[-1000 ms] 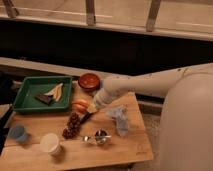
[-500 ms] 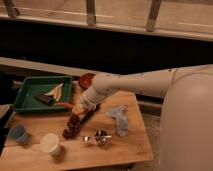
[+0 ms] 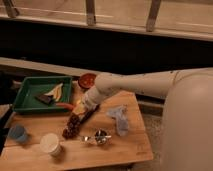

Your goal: Place pepper in paper cup

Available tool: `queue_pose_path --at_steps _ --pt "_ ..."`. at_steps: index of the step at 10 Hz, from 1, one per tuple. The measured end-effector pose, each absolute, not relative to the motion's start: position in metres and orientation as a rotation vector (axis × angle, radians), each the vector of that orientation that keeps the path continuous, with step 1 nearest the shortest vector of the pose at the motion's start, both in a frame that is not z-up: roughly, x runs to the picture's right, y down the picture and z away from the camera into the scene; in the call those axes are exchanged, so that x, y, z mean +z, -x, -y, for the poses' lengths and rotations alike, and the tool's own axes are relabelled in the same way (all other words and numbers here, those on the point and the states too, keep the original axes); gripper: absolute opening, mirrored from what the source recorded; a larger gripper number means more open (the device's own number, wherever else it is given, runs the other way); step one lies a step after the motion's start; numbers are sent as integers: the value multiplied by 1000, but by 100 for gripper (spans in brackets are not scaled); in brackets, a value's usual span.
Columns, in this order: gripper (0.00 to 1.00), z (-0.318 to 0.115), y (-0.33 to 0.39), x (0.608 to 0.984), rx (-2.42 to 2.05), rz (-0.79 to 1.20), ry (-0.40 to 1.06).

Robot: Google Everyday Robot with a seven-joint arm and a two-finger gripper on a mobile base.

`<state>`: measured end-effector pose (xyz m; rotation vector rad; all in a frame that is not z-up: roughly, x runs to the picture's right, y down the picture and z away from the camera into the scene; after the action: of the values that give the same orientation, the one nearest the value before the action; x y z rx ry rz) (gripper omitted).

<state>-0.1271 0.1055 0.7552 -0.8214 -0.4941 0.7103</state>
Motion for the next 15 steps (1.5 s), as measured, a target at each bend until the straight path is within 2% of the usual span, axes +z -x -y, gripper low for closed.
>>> queue_pose_path --at_steps 5,10,15 --pt "0 -145 193 729 643 668 975" --pt "0 -139 228 696 543 780 988" --pt "0 -180 257 667 561 864 1074"
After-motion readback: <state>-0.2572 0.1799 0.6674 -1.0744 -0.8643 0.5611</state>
